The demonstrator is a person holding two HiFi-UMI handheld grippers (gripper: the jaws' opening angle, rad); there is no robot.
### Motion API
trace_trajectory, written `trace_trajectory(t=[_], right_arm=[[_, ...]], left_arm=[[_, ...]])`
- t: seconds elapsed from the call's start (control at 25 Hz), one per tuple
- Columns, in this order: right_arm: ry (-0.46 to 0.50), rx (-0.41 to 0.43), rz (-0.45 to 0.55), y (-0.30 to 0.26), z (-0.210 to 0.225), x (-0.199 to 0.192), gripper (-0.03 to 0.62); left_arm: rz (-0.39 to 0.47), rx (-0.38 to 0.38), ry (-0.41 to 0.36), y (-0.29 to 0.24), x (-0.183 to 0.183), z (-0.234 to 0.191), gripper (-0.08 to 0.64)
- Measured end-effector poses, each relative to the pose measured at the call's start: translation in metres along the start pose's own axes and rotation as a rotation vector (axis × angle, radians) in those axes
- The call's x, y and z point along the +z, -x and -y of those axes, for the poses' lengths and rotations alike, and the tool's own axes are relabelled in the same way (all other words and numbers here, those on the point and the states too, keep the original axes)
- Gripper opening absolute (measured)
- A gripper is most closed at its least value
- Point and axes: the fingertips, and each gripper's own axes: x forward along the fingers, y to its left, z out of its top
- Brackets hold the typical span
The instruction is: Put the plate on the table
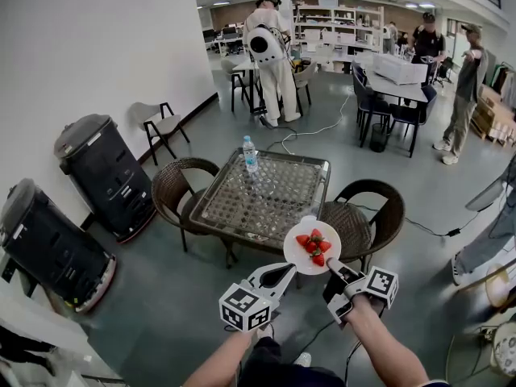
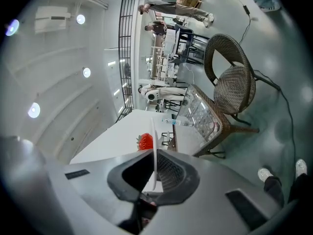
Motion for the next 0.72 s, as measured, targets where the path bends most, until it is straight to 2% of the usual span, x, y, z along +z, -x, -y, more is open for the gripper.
trace_trajectory(t=[0.72], right_arm=[[0.005,-0.013,-0.011,-0.004,0.014,0.028,0.018]], left_arm=[[-0.014,0.019,0.018,-0.027,-0.009,-0.005,0.006]])
